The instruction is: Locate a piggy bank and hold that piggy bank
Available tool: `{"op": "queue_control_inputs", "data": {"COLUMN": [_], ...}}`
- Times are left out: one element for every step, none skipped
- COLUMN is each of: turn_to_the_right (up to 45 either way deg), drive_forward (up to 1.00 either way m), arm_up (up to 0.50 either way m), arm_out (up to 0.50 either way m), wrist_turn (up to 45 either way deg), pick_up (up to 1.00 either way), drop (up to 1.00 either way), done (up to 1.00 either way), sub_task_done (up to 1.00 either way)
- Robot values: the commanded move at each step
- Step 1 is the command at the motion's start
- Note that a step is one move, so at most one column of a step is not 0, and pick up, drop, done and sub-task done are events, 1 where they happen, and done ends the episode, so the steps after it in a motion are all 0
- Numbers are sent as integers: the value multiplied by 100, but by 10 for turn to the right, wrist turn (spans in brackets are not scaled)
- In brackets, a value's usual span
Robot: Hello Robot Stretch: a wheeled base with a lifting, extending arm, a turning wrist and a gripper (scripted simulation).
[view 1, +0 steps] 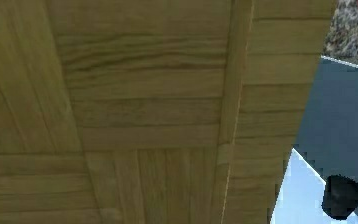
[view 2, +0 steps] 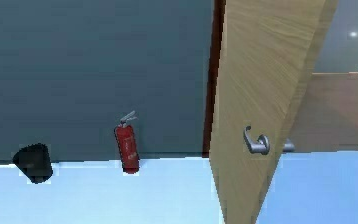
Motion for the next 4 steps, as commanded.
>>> {"op": "queue_control_inputs", "data": {"turn_to_the_right": [450,450,450,420], "drive_forward": [0,0,0,0], "arm_up": [0,0,0,0], "arm_out": [0,0,0,0], "wrist_turn": [0,0,0,0], "pick_up": [0,0,0,0], "drop": [0,0,0,0], "done": [0,0,0,0], "sub_task_done": [0,0,0,0]}}
